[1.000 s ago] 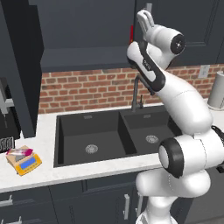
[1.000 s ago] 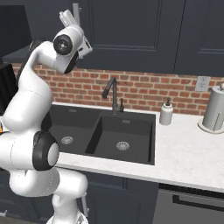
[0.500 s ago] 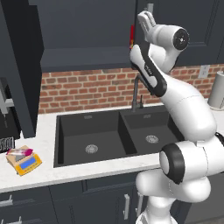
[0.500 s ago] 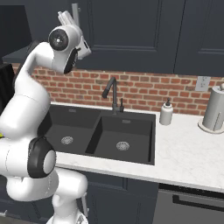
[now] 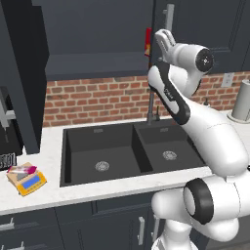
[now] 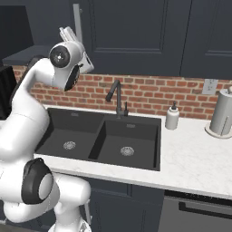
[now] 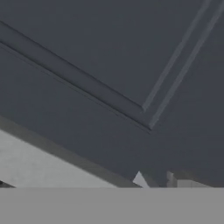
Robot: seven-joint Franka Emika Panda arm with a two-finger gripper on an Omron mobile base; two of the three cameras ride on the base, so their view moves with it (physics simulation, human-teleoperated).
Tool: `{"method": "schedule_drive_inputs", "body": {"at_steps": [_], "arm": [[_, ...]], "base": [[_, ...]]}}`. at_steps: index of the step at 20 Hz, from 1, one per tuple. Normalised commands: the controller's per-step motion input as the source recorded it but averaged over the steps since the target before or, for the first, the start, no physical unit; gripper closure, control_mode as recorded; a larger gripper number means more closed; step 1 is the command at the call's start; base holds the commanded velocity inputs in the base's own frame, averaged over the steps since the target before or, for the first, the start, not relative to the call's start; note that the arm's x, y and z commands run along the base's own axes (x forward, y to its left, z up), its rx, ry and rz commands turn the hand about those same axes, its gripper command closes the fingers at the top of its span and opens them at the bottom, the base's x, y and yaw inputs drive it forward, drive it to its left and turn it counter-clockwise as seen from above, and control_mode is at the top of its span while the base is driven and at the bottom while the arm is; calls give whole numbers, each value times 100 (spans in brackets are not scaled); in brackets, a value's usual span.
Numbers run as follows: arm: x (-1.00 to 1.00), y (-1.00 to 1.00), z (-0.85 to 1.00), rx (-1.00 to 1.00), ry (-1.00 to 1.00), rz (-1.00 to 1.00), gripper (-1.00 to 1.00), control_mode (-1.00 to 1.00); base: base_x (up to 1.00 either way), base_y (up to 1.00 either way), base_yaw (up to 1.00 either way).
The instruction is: Pick the bar and place it on the digital scale for weighing, and close the cabinet.
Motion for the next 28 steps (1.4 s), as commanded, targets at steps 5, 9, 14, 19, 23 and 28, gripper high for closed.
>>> {"method": "schedule_drive_inputs", "body": {"at_steps": [5,9,14,19,23,28], "arm": [[83,0,-100,-5,3,0,-100,-100],[100,-3,-100,0,1,1,-100,-100],[52,-9,-100,0,3,0,-100,-100],[-14,0,-100,0,26,0,-100,-100],[-48,-5,-98,0,34,0,-100,-100],[-93,-10,17,9,-10,0,-100,-100]], "base": [[0,0,0],[0,0,0],[0,0,0],[0,0,0],[0,0,0],[0,0,0]]}}
